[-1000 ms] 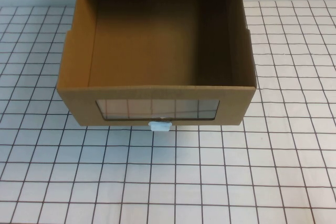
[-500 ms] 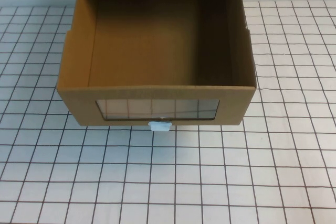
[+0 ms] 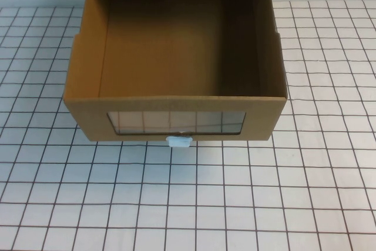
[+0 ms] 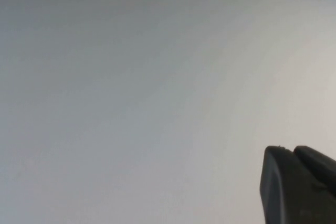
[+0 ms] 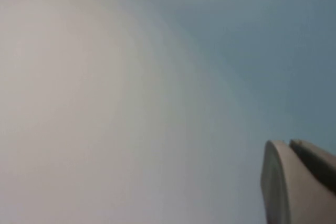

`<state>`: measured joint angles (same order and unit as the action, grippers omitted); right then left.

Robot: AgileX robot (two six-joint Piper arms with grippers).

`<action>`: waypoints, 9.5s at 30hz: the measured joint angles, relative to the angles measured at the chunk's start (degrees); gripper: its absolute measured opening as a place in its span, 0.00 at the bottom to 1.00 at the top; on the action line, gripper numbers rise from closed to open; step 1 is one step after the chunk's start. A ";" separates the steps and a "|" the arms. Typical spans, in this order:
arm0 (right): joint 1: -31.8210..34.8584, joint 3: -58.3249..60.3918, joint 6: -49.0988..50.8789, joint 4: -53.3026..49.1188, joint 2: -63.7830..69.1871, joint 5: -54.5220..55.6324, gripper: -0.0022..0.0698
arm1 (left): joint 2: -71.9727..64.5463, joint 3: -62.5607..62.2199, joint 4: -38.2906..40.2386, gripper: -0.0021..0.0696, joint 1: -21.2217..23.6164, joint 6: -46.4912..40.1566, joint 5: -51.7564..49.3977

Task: Close the shoe box

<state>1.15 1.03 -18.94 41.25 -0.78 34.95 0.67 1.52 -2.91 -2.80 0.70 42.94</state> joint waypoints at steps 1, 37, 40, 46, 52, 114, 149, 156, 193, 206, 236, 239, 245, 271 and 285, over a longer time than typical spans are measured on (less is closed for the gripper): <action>0.00 -0.55 0.00 0.00 0.00 0.78 0.01 | 0.11 0.00 0.42 0.02 0.00 0.32 3.10; 0.00 -62.22 23.36 -41.91 17.23 -29.20 0.01 | -22.96 -52.43 7.40 0.02 0.00 2.61 -23.85; 0.00 -69.09 23.44 -41.85 24.13 -43.99 0.01 | -27.12 -57.43 7.40 0.02 0.00 2.61 -32.50; 0.00 -79.10 23.44 -32.31 38.63 -71.07 0.01 | -36.88 -66.78 7.40 0.02 -1.72 5.03 -49.76; 0.00 -79.95 15.61 -17.44 47.09 -76.90 0.01 | -50.00 -76.02 7.40 0.02 -5.94 5.26 -68.47; -45.41 -80.30 -17.94 -19.56 99.58 -60.93 0.16 | -119.06 -129.00 48.71 0.02 -6.73 -25.72 -106.00; -38.23 -101.33 -18.14 -12.78 115.77 -56.61 0.16 | -116.29 -128.65 54.46 0.02 -6.73 -28.58 -110.64; -38.13 -101.42 -18.14 -14.40 107.12 -73.69 0.16 | -107.90 -128.65 50.93 0.02 -3.37 -28.87 -113.86; -27.12 -57.01 16.30 -41.25 40.64 -70.14 0.16 | -36.00 -45.12 32.36 0.02 -0.11 -27.33 -95.54; -26.90 -28.78 16.30 -39.77 8.18 -68.20 0.16 | -11.41 -35.73 37.39 0.02 -0.11 -26.15 -92.46; -26.90 -22.55 16.30 -39.88 4.35 -68.21 0.16 | -7.03 -35.40 33.18 0.02 -0.11 -25.97 -89.37; -26.90 -22.55 16.30 -39.88 4.35 -68.21 0.16 | -7.03 -35.40 33.08 0.02 -0.11 -25.97 -89.61; -26.90 -22.55 16.30 -39.88 4.35 -68.21 0.16 | -7.03 -32.44 27.21 0.02 -0.11 -25.88 -81.85; -26.90 -22.55 16.30 -39.88 4.35 -68.21 0.02 | -0.10 -0.03 3.38 0.02 -0.11 -5.08 -64.01; -26.90 -22.55 16.30 -39.88 4.35 -68.21 0.02 | -0.10 -0.03 1.83 0.02 -0.11 -5.00 -64.16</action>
<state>-25.75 -21.52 -2.64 1.36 3.57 -33.26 0.57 1.48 -1.07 -2.91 -4.30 -21.22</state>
